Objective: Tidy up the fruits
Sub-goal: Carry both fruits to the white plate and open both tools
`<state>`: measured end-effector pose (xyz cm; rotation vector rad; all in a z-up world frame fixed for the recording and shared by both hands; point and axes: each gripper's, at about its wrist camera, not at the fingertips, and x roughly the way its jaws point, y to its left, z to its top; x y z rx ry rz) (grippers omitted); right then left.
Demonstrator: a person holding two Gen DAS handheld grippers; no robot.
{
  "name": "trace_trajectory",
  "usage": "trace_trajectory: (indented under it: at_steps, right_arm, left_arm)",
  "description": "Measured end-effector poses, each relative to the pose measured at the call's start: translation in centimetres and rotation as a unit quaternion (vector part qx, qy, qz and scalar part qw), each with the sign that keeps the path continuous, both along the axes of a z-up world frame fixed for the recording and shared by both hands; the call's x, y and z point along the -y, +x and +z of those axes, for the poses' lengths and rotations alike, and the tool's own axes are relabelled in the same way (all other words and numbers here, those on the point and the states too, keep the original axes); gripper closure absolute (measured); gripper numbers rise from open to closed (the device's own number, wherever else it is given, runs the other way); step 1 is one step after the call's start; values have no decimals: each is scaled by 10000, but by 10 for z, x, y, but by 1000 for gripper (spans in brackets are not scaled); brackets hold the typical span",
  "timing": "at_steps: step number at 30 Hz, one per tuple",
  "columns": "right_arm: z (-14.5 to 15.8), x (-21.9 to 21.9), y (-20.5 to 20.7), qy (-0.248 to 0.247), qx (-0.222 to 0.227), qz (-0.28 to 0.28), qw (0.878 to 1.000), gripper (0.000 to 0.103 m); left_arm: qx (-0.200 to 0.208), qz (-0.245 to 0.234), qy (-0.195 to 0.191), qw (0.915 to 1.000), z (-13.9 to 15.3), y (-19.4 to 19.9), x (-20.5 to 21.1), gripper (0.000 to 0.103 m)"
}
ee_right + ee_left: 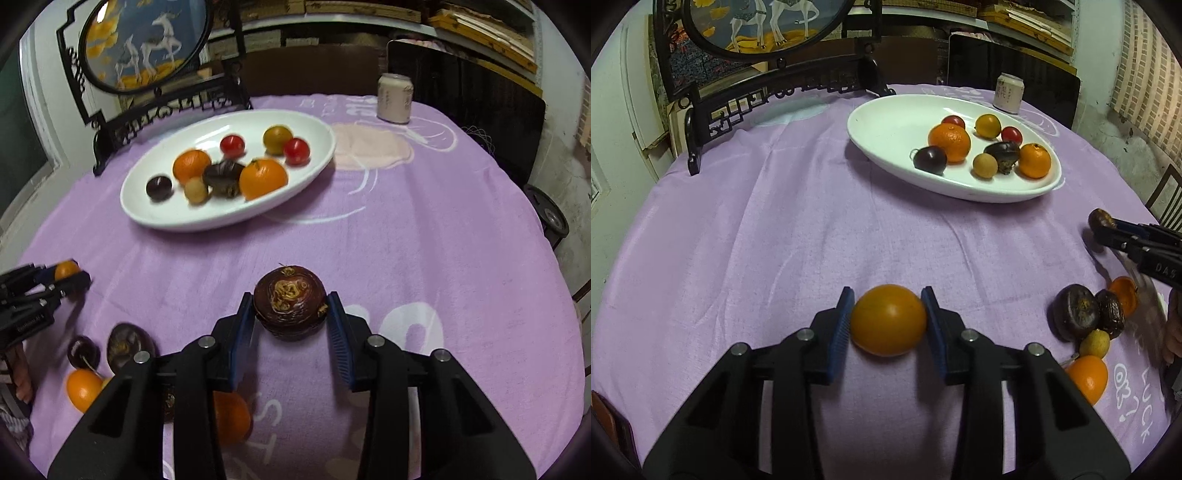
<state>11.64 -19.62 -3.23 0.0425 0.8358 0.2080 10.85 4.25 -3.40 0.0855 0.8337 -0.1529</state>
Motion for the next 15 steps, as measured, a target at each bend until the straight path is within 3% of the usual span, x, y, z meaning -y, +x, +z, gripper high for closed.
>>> trace_trajectory:
  at_steps: [8,15]
  right_arm:
    - [32,6,-3,624,394,104,9972,63]
    - [59,-12,53,675,355,260,9967,63]
  left_arm:
    - [221,-39,-228,9995,26,12,3,65]
    - [408,-37,-174,9990,57,72,18,65]
